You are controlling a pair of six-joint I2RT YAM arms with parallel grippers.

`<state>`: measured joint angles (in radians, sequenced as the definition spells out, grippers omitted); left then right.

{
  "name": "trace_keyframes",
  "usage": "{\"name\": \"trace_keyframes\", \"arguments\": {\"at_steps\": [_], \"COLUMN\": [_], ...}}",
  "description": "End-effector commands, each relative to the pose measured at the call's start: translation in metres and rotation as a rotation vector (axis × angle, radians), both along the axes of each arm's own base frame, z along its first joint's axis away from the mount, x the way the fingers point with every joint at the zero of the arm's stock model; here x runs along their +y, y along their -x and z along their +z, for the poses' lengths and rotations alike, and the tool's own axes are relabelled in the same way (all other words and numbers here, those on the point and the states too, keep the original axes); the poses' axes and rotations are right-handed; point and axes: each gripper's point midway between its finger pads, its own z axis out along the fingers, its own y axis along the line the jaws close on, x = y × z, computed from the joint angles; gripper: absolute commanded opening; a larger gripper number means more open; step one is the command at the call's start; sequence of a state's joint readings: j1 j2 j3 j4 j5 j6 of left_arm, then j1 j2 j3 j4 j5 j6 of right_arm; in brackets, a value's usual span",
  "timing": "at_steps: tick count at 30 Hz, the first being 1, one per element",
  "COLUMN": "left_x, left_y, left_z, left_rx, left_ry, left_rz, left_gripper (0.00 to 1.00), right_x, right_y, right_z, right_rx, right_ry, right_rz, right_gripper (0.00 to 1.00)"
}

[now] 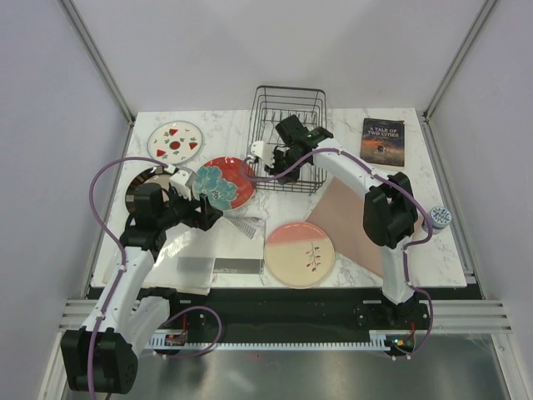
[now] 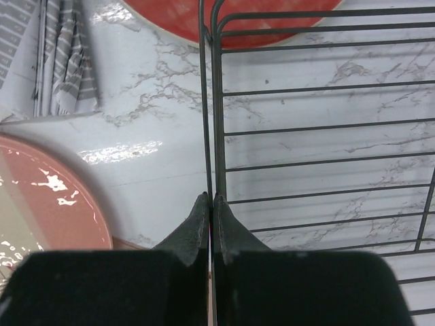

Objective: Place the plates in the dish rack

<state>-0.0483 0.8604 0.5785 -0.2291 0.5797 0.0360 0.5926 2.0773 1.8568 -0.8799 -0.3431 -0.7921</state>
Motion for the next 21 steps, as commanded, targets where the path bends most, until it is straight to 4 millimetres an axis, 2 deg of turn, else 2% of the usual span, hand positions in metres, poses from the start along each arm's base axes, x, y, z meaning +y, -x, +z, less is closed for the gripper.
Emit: {"name": "trace_keyframes", "arguments": {"at_steps": [1, 5, 14, 21], "left_x": [-0.005, -0.005, -0.008, -0.009], "left_y": [-0.005, -0.007, -0.008, -0.007], "left_z": [0.011, 0.011, 0.015, 0.012], "left_rx": [-0.03, -0.029, -0.034, -0.029], "left_ry": [0.025, 0.027, 0.033, 0.035], "left_rz": [-0.01, -0.013, -0.025, -0.027], "left_gripper": [0.91, 0.91, 0.91, 0.91], "right_x": [0.009, -0.002, -0.026, -0.044], "right_y": [-0.034, -0.04, -0.038, -0.044], "right_z": [0.007, 0.004, -0.004, 0.002], "right_rx": [-0.096, -0.123, -0.186, -0.234], "right_ry": [-0.053, -0.036, 0.035, 0.097], "right_rz": [-0.106, -0.103, 0.016, 0.016], "right_gripper": [0.0, 0.0, 0.0, 0.0]}}
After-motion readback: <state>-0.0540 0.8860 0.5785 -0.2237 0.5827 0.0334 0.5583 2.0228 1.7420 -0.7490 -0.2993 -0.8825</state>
